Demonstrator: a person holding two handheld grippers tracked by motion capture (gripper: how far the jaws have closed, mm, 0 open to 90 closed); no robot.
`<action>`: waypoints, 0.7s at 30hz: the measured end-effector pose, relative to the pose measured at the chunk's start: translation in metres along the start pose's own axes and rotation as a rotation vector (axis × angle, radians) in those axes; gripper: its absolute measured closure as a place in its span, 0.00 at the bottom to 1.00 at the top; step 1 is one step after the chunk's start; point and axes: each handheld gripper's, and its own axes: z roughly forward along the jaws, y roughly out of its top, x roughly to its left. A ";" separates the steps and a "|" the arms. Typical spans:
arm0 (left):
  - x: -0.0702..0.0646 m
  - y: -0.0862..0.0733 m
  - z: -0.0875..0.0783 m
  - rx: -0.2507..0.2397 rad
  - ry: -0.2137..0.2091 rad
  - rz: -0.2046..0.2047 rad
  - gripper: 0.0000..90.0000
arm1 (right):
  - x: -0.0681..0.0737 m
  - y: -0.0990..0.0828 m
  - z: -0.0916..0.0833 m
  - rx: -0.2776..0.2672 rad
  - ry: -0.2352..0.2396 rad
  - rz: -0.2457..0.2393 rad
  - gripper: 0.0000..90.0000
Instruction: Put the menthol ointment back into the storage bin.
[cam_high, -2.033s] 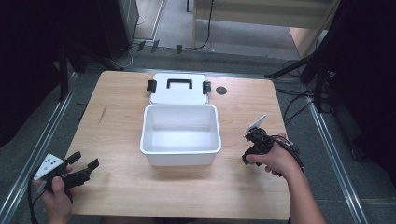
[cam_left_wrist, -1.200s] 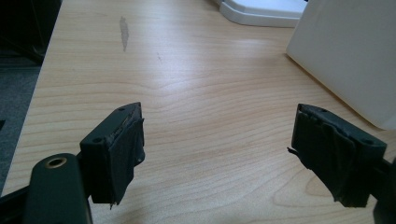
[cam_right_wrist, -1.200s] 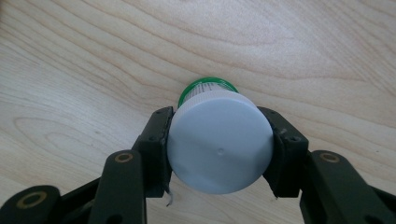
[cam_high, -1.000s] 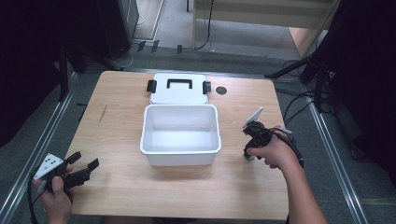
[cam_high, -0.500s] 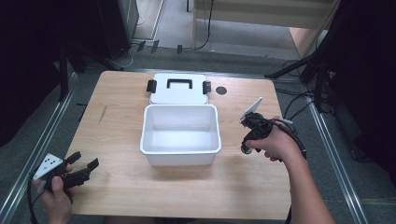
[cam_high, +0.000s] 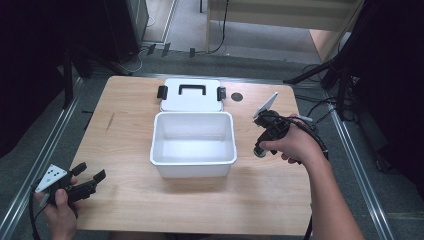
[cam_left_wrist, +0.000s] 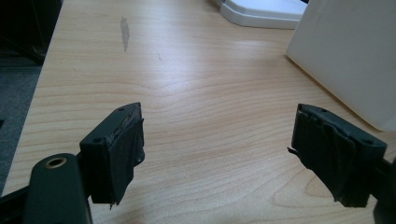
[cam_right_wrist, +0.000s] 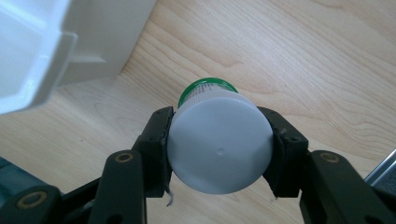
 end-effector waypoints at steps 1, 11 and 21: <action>0.000 0.000 0.000 0.000 0.000 -0.001 0.20 | 0.001 0.001 -0.003 -0.001 0.002 0.001 0.57; 0.001 0.000 0.000 -0.003 -0.002 -0.003 0.20 | 0.010 0.016 -0.030 -0.018 0.014 -0.015 0.57; 0.000 0.000 0.000 0.002 -0.002 -0.003 0.20 | 0.019 0.029 -0.043 -0.032 0.028 -0.032 0.57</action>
